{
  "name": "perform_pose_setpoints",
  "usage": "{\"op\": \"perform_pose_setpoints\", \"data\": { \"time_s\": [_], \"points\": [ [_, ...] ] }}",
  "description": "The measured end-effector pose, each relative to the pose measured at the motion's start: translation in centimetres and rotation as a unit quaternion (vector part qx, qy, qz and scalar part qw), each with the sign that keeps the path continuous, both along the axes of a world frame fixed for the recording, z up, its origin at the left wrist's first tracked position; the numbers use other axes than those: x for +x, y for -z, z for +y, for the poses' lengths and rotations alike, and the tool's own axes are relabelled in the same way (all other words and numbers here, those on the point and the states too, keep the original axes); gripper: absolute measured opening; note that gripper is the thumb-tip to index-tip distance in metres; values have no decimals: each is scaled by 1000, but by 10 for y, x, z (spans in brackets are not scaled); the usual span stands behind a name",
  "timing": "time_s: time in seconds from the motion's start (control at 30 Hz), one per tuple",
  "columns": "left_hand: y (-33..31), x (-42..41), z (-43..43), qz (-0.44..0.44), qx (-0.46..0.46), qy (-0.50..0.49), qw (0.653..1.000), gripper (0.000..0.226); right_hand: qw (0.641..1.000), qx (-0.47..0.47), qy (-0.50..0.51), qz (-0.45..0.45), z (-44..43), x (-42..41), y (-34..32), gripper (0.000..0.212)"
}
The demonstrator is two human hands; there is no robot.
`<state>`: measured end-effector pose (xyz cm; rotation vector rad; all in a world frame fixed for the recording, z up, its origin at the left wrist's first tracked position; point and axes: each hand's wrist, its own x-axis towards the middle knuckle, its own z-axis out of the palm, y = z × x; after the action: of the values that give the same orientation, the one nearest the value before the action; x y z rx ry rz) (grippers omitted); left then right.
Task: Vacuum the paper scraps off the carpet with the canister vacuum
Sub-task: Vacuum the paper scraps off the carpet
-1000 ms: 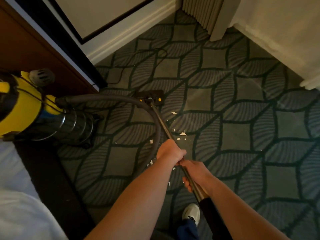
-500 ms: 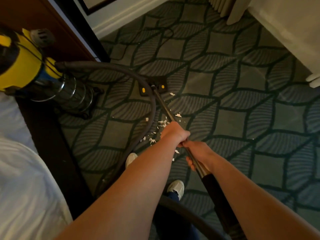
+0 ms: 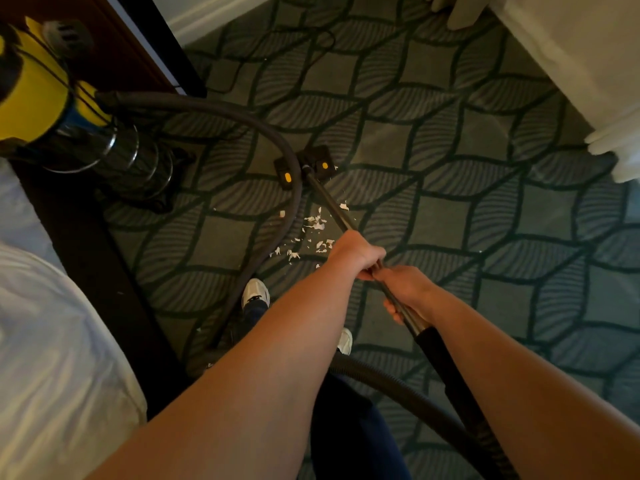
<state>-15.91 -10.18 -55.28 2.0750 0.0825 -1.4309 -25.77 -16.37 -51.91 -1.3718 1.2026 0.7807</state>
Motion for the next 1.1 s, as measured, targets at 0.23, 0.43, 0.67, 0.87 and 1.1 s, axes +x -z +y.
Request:
{"op": "perform_pose_setpoints", "data": {
  "time_s": [0.23, 0.43, 0.67, 0.87, 1.1],
  "points": [
    [-9, -18, -10, 36, -26, 2, 999, 15, 999, -24, -24, 26, -13, -20, -5, 33],
    [-19, -36, -2, 36, 3, 59, 998, 17, 999, -16, -16, 36, 2, -44, -11, 37],
    [-31, -61, 22, 36, 21, 87, 995, 17, 999, 1, 25, 33, 37, -65, -29, 39],
    [-39, -75, 55, 42, 34, 101, 993, 19, 997, 4, 66, 40, 75, -76, -43, 31],
    [-57, -72, 107, 50, 44, 87, 994, 12, 988, 44, 142, 51, 130, -65, -41, 37]
  ]
}}
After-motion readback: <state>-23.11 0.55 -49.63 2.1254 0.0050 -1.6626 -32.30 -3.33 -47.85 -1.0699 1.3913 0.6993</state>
